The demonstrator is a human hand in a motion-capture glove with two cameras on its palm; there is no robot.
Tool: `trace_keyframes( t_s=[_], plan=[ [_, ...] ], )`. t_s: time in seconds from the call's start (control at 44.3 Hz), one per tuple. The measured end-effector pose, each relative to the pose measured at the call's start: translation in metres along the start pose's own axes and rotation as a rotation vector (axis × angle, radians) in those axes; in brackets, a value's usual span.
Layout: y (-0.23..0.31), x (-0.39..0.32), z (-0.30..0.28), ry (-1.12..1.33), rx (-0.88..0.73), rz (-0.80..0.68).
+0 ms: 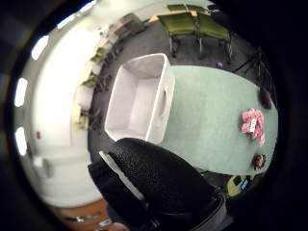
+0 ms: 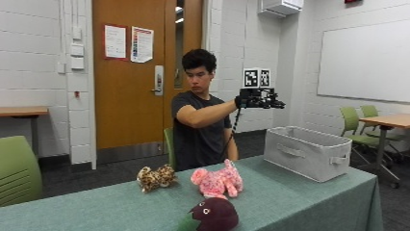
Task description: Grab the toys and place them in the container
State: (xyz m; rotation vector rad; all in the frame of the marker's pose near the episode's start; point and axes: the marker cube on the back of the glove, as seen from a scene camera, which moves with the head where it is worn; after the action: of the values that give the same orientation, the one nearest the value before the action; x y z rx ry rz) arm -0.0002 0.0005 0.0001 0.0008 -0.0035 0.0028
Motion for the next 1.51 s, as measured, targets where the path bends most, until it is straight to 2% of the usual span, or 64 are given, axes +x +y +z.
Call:
trace_keyframes(
  t_s=[0.226, 0.519, 0.654, 0.857, 1.24, 1.511],
  plan=[
    [-0.004, 0.022, 0.001, -0.004, 0.007, 0.013],
    [-0.011, 0.105, 0.015, -0.048, 0.069, 0.053],
    [-0.012, 0.165, 0.049, -0.057, 0.062, 0.11],
    [-0.004, 0.222, 0.121, -0.096, -0.032, 0.193],
    [0.013, 0.243, 0.232, -0.124, -0.219, 0.223],
    [0.022, 0.251, 0.246, -0.111, -0.235, 0.216]
  ],
)
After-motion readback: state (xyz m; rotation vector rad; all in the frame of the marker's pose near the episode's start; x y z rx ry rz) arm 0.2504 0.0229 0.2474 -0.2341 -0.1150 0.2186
